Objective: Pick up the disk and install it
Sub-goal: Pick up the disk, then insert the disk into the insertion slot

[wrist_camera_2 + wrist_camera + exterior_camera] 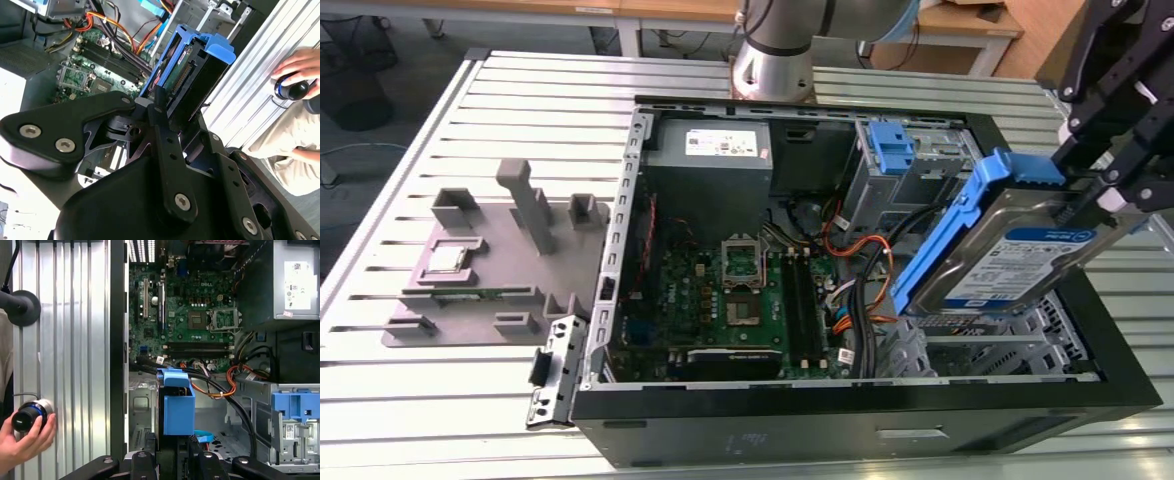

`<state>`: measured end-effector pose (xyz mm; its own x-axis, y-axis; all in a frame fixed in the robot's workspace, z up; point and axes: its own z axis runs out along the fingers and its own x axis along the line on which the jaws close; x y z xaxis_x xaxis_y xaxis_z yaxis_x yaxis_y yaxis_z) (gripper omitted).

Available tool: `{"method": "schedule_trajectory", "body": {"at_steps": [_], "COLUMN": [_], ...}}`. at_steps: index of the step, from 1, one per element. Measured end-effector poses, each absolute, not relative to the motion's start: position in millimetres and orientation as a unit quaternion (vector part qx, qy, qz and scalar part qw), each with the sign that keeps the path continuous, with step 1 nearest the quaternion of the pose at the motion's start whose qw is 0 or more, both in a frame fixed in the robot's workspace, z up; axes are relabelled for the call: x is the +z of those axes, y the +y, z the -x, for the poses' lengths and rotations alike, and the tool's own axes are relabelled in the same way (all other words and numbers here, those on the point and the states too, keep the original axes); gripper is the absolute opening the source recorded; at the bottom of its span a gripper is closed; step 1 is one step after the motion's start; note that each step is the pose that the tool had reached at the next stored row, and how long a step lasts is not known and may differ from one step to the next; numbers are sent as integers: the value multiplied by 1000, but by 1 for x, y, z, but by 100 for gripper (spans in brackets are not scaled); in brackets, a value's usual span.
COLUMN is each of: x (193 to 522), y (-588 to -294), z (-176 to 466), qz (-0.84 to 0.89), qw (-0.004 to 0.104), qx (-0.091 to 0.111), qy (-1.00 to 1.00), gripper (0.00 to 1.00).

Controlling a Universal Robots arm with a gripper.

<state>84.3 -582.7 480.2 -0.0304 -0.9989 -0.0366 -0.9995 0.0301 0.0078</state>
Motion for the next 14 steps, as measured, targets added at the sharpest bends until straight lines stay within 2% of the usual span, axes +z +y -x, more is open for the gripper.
{"method": "schedule_trajectory", "body": {"at_steps": [14], "x": [471], "y": [-583], "z": [-106], "qz": [694], "qw": [11], "qx": [16], "qy": [720], "gripper": [35]}}
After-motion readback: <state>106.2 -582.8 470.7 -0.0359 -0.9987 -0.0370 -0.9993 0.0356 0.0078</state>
